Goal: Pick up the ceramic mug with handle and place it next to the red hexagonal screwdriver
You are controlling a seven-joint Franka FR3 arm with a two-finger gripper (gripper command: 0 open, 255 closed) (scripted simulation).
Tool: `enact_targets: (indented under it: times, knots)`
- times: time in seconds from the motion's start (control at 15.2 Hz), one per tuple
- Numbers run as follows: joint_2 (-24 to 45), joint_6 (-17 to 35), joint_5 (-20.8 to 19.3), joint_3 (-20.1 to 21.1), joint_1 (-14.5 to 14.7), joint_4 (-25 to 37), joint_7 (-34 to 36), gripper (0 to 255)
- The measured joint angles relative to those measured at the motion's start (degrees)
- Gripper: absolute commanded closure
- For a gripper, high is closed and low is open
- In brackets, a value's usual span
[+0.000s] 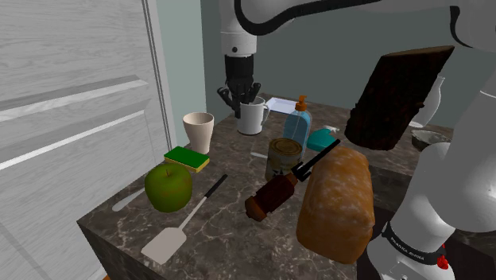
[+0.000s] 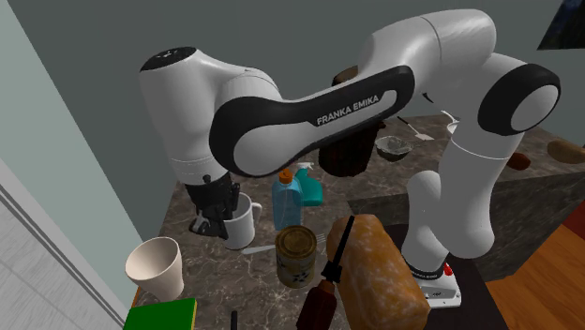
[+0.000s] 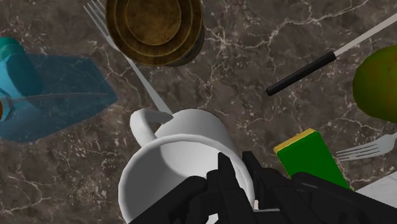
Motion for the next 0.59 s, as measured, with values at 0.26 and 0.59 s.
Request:
enact_targets:
  times: [0.26, 0.59]
  knots:
    - [0.0, 3.1, 0.0, 0.0, 0.0, -3.1, 0.1, 255]
    - [0.6, 6.9, -0.2, 0.1, 0.1, -6.3, 0.5, 255]
